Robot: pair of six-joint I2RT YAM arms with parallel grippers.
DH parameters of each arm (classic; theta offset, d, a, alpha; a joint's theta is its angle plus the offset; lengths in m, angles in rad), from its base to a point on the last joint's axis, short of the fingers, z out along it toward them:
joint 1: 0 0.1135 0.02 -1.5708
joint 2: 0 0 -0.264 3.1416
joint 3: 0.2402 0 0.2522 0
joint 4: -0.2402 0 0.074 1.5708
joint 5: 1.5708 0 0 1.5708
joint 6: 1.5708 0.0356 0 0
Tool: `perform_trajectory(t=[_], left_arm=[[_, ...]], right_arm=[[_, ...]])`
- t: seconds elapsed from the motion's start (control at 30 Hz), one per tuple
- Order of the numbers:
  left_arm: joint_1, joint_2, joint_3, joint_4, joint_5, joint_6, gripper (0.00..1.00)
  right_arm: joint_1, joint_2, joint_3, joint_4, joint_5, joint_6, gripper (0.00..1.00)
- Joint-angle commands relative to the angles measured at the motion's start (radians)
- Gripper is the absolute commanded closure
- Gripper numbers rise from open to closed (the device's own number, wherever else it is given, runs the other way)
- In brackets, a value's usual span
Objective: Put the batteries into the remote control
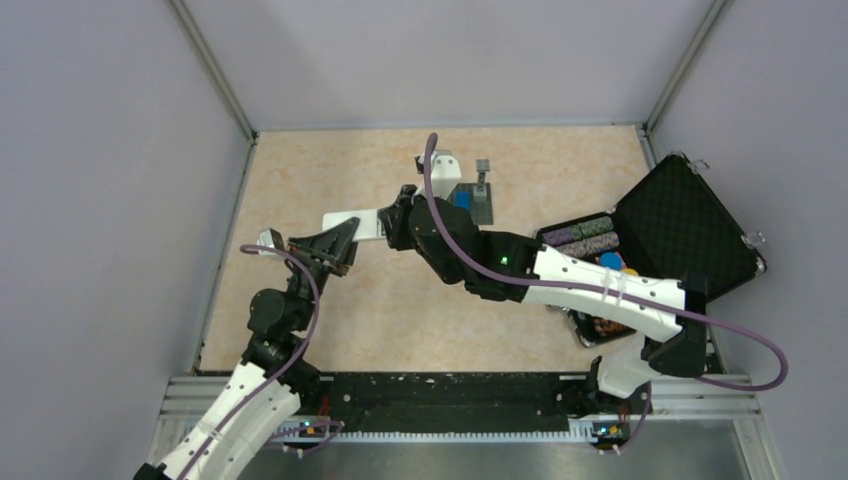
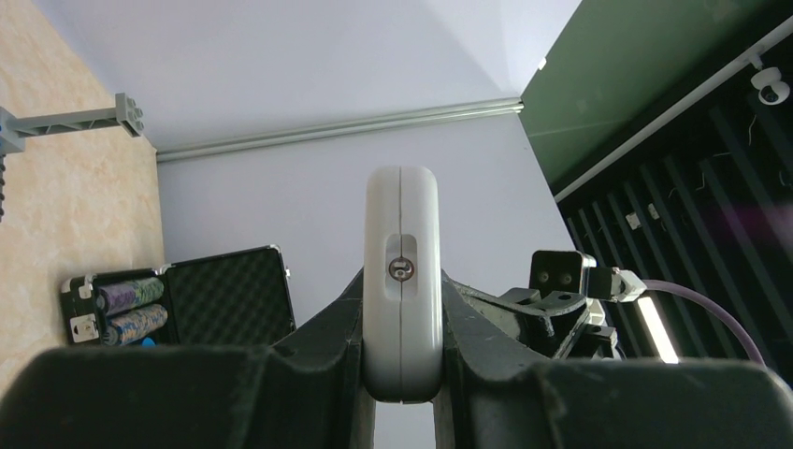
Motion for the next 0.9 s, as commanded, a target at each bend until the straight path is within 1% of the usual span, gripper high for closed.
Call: perform_trajectory(t=[0.0, 0.47, 0.67, 0.87], left_arm=[[-0.001, -0.004, -0.001, 0.174, -0.003, -0.024, 1.00], [-0.001, -0.010, -0.001, 0.173, -0.003, 0.008, 1.00], [0.000, -0.018, -0.001, 0.158, -0.009, 0.007, 1.00], [-0.001, -0.039, -0.002, 0.112, -0.017, 0.009, 1.00]], right_arm=[[0.015, -0.006, 0.003, -0.035, -0.027, 0.015, 0.94], [0.015, 0.001, 0.025, -0.062, -0.042, 0.018, 0.89], [0.015, 0.002, 0.028, -0.072, -0.008, 0.016, 0.83], [0.014, 0.005, 0.043, -0.093, 0.030, 0.019, 0.80]])
